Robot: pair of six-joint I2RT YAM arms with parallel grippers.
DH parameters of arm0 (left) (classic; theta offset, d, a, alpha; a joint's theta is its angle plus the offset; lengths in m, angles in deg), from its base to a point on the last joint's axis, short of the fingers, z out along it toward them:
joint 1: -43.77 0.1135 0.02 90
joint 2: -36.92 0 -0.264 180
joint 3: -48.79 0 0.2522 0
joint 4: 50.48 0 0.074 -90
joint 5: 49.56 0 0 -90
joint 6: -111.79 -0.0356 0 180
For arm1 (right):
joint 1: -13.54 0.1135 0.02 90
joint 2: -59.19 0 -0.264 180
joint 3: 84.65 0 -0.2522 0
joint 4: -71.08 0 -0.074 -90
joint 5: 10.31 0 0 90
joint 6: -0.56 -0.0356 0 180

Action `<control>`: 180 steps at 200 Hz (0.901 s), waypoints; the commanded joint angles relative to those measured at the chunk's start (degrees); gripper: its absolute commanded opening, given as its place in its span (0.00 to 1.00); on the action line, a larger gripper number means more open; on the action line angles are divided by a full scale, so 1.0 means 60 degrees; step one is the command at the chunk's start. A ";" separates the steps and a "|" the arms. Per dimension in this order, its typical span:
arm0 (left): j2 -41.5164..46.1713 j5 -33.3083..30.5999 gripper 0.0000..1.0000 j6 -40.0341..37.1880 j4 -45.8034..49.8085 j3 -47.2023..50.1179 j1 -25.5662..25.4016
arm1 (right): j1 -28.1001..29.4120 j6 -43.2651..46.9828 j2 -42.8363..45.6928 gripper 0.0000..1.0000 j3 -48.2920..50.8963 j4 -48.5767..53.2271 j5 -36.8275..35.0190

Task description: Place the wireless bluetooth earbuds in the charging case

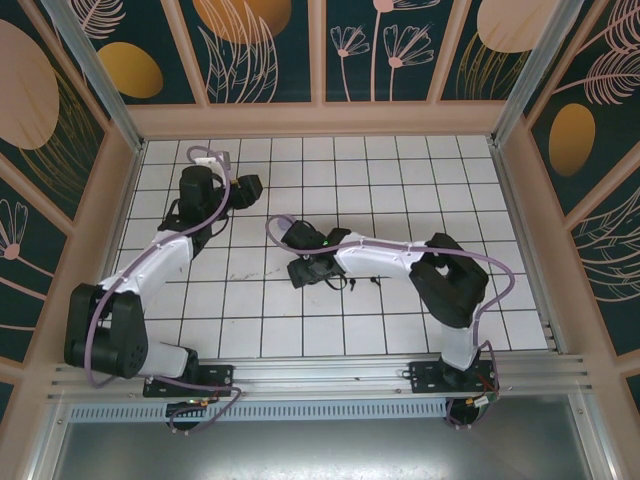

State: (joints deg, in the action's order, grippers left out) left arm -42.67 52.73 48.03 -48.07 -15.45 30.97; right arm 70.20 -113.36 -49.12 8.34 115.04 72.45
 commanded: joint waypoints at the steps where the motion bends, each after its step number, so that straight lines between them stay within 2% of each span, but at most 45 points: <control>1: 0.0651 -0.0226 0.70 0.0207 -0.0454 0.0244 0.0038 | -0.0096 0.0955 -0.0327 0.78 -0.0348 0.0248 0.0308; 7: 0.0785 -0.0244 0.75 0.0246 -0.0486 0.0271 0.0038 | -0.0120 0.1023 -0.0384 0.78 -0.0378 0.0251 0.0353; 15: 0.0960 -0.0267 0.77 0.0281 -0.0509 0.0303 0.0047 | -0.0149 0.1074 -0.0468 0.78 -0.0396 0.0241 0.0384; 18: 0.1021 -0.0288 0.84 0.0292 -0.0497 0.0315 0.0039 | -0.0167 0.1105 -0.0488 0.77 -0.0410 0.0241 0.0405; 27: 0.1200 -0.0345 0.87 0.0341 -0.0519 0.0341 0.0038 | -0.0199 0.1158 -0.0551 0.77 -0.0405 0.0209 0.0456; 30: 0.1247 -0.0369 0.96 0.0351 -0.0524 0.0351 0.0038 | -0.0212 0.1171 -0.0566 0.77 -0.0415 0.0208 0.0460; 34: 0.1312 -0.0379 0.98 0.0369 -0.0535 0.0356 0.0038 | -0.0223 0.1194 -0.0580 0.76 -0.0411 0.0192 0.0498; 140: 0.1821 -0.0899 0.99 0.1239 -0.0524 0.0333 0.0046 | 0.0295 0.0727 -0.0605 0.64 -0.0364 0.0074 0.1260; 163: 0.1913 -0.1142 0.99 0.1266 -0.0586 0.0365 0.0046 | 0.0482 0.0519 -0.0532 0.64 -0.0549 0.0350 0.1114; 180: 0.1982 -0.1271 0.99 0.1364 -0.0683 0.0427 0.0038 | 0.0502 0.0137 -0.0609 0.68 -0.0883 0.0814 0.0579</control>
State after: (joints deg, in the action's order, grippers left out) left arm -32.44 47.27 54.68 -50.17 -13.81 30.97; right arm 72.58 -109.32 -52.53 6.78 115.95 78.76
